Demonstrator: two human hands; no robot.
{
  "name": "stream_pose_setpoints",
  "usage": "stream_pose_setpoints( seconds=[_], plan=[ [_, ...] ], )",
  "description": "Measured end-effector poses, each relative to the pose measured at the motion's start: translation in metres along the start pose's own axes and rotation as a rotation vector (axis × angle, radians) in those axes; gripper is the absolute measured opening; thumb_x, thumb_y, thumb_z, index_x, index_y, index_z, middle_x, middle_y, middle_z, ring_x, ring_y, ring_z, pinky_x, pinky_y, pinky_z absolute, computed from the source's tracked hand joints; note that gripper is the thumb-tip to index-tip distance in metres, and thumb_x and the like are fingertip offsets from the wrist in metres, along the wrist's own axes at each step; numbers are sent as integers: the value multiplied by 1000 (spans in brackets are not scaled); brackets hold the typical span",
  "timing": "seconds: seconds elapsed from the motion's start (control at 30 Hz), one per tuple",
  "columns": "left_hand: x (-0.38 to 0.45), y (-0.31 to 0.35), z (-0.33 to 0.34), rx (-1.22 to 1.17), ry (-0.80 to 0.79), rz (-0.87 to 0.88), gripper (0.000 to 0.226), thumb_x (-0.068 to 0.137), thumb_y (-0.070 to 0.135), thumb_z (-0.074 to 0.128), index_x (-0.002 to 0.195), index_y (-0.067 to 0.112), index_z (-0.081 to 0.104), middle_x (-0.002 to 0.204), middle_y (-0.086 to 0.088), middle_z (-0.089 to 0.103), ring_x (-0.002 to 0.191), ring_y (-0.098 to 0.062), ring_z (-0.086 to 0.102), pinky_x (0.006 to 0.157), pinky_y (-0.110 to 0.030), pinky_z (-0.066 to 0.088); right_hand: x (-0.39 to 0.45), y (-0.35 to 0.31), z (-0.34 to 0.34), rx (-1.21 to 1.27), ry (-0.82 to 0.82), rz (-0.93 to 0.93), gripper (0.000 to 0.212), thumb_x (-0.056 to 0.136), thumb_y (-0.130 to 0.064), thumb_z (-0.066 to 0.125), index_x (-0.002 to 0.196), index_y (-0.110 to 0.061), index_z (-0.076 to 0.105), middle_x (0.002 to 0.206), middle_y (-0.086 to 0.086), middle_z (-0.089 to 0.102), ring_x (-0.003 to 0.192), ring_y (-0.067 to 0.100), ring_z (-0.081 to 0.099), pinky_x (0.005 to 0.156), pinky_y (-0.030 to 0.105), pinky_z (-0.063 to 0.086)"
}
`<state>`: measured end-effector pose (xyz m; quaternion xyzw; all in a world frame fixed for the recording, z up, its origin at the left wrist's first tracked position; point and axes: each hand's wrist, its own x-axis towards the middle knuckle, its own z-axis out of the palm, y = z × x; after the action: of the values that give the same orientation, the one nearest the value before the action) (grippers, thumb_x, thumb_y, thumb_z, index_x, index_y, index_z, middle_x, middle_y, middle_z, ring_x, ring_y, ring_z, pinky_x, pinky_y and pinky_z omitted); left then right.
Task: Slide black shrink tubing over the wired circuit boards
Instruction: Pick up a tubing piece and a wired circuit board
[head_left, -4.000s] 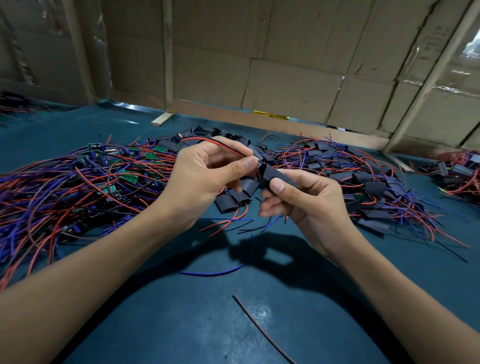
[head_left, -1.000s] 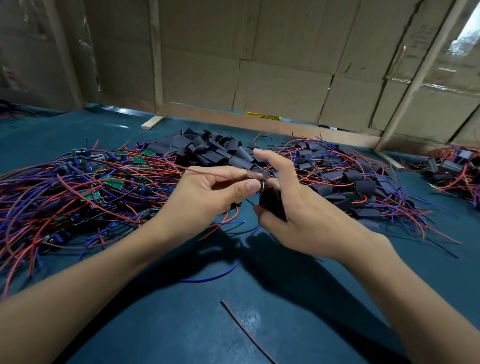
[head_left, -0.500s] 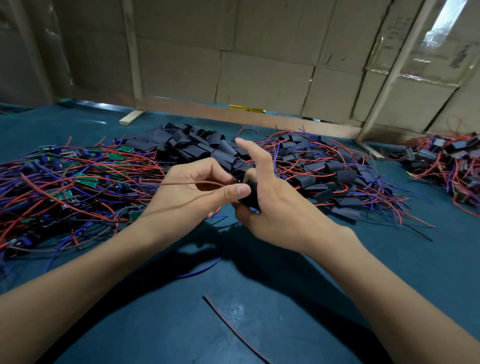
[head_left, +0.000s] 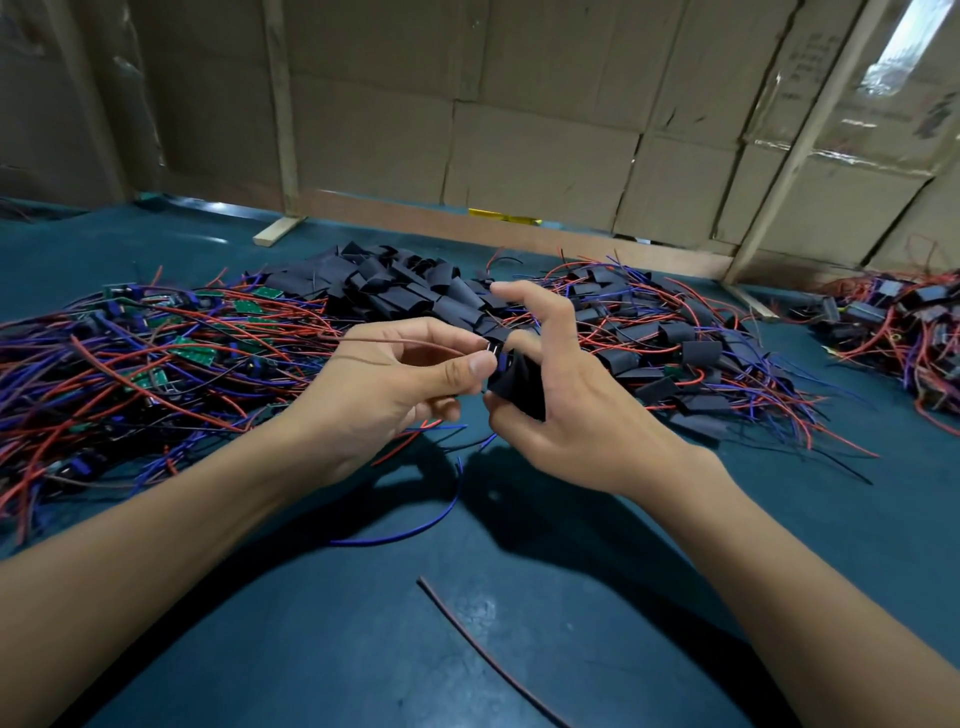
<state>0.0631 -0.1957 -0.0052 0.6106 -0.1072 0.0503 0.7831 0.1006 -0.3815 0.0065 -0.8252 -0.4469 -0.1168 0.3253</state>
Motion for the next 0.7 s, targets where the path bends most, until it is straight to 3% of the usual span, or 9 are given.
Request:
stream_pose_setpoints(
  seconds=[0.2,0.3,0.5,0.6,0.7],
  plan=[
    [2,1,-2,47,-14,12,21,68,9,89,86,10,78,76,-13,66,69,-18,59,56,-24,48,0,3,1,11,21,1,82,84,-5,63,150,-17,15,78,-9,51,67,17,53,67,39,45],
    [2,-1,-2,116,4,28,27,63,15,92,85,10,79,73,-10,66,69,-25,53,56,-26,48,0,5,4,-33,14,-24,80,85,-7,61,148,-23,15,74,-10,45,64,13,51,59,27,40],
    [-4,0,-1,428,-36,179,24,84,19,72,105,8,77,85,2,69,62,-10,57,59,-23,50,2,11,7,-53,2,-46,75,94,-9,59,150,-23,11,80,-8,48,64,11,51,59,33,41],
    [-6,1,-1,655,-129,252,29,91,6,69,120,7,71,108,-3,64,84,-4,63,78,-20,49,1,15,3,-60,8,-46,75,95,-7,59,153,-14,10,81,-9,46,65,11,49,62,33,41],
    [-8,-3,-1,974,-383,248,59,94,18,68,148,13,45,133,-4,43,119,-5,45,100,-12,34,0,20,-6,-56,2,-53,73,94,-2,58,152,-9,15,79,-8,45,65,12,49,64,36,42]
  ],
)
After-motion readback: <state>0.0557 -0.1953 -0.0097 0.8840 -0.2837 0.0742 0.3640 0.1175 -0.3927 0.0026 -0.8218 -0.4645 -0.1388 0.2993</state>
